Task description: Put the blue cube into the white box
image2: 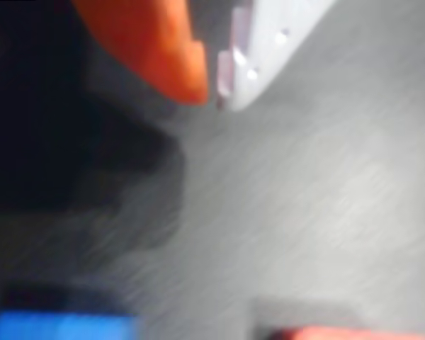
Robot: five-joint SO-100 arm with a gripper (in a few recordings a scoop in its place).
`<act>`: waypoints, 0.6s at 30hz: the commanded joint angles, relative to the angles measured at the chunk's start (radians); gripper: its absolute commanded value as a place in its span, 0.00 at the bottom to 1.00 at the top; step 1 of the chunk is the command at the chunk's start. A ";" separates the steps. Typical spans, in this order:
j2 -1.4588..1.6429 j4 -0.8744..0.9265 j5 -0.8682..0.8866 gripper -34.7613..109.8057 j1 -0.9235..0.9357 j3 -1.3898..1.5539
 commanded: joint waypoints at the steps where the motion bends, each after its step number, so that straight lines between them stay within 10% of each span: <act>1: -0.115 -0.023 -0.026 0.24 0.037 -0.106; 18: -0.417 -0.072 -0.009 0.41 0.040 -0.299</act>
